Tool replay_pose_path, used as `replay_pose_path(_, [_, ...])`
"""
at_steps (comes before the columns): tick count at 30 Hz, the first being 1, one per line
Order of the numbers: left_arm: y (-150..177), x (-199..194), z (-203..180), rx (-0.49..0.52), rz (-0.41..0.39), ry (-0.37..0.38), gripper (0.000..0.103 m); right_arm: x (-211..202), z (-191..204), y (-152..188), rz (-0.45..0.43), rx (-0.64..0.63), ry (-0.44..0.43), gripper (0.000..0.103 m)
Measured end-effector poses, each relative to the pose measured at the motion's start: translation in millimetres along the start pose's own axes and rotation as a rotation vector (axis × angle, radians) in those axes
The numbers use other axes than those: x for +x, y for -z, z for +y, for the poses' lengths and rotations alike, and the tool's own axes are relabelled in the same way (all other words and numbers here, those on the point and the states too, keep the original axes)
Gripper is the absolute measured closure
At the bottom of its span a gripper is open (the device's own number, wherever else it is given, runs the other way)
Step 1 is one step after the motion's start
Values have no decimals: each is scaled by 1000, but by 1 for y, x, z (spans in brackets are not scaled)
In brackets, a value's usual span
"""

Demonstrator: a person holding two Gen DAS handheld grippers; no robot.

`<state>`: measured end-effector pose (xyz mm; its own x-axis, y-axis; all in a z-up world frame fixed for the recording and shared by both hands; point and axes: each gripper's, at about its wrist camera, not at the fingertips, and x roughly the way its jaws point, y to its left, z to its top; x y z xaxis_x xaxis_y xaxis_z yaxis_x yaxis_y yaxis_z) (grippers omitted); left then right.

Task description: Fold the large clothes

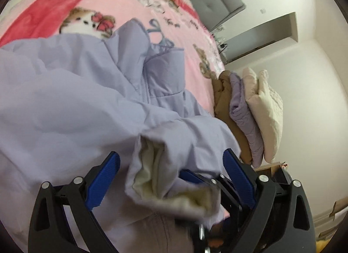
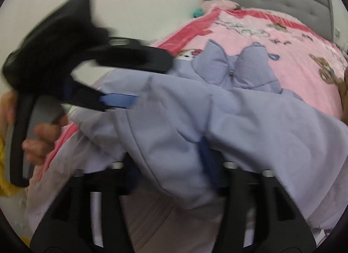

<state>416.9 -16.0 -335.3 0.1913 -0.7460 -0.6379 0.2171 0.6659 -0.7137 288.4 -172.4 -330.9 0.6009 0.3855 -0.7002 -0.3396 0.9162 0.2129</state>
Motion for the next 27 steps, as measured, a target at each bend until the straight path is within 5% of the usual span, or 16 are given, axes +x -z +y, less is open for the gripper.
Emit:
replay_pose_path(6, [-3, 10, 0, 6, 46, -34, 63, -21, 8, 10, -35, -10, 47, 34])
replay_pose_path(9, [1, 4, -7, 49, 18, -68, 82, -47, 6, 18, -83, -16, 136, 29])
replay_pose_path(13, [-4, -9, -13, 84, -39, -87, 88, -78, -10, 30, -121, -40, 337, 27])
replay_pose_path(16, [-24, -20, -17, 111, -76, -98, 89, -86, -39, 40, -36, -59, 444, 27])
replay_pose_path(22, [-63, 5, 5, 141, -19, -193, 89, -104, -108, 52, -6, 165, 457, 36])
replay_pose_path(27, [-55, 10, 17, 131, -20, -212, 89, -108, -167, 63, -69, 483, 335, 52])
